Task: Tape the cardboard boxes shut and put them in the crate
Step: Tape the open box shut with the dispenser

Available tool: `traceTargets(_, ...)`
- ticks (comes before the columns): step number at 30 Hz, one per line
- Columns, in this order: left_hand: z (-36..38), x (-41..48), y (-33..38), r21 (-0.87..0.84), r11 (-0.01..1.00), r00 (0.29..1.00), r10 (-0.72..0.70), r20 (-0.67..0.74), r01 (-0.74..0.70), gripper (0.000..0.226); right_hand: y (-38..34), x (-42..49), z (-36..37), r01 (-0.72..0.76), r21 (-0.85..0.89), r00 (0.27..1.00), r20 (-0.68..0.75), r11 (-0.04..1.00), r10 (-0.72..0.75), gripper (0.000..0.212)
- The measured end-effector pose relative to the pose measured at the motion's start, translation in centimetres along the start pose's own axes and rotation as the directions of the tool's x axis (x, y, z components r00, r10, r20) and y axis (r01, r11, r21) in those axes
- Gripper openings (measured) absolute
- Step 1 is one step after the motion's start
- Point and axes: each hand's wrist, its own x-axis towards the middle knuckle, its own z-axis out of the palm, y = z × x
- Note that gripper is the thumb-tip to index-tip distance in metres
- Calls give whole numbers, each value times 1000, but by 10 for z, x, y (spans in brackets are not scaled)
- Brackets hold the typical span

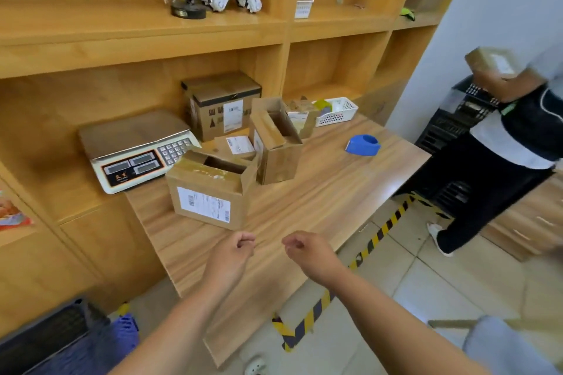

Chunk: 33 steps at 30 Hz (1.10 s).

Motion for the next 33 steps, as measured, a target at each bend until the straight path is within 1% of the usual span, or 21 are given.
traceTargets(3,22,39,17,-47,999,1000,5,2,-5,25,8,38,-25,0,-5,1000,-8,1000,0,25)
traceTargets(6,39,76,37,-10,1000,1000,12,17,-11,24,9,78,-50,-17,4,1000,1,1000,17,25)
traceTargets(12,69,139,66,3,1000,998,-13,68,13,24,10,143,-87,-35,53,999,-25,998,36,20)
traceTargets(17,88,175,87,7,1000,999,-22,35,22,26,22,186,-108,-47,105,998,-44,993,52,18)
traceTargets(20,97,194,98,-14,1000,1000,-18,5,19,24,33,213,-119,-52,142,998,-22,989,55,17)
traceTargets(22,101,207,106,-21,1000,999,-22,-24,21,17,40,233,-125,-57,162,998,10,985,56,17)
traceTargets(24,105,220,112,-26,999,997,-28,-67,26,19,47,254,-130,-48,166,998,48,985,41,16)
traceTargets(26,110,234,119,-21,999,991,-32,-131,29,25,51,277,-137,-26,165,995,99,986,10,17)
traceTargets(30,126,262,135,-5,999,955,-47,-293,47,15,66,322,-156,51,140,983,170,989,-75,25)
traceTargets(33,140,278,151,16,997,920,-58,-388,69,25,80,350,-174,92,108,967,226,990,-115,28)
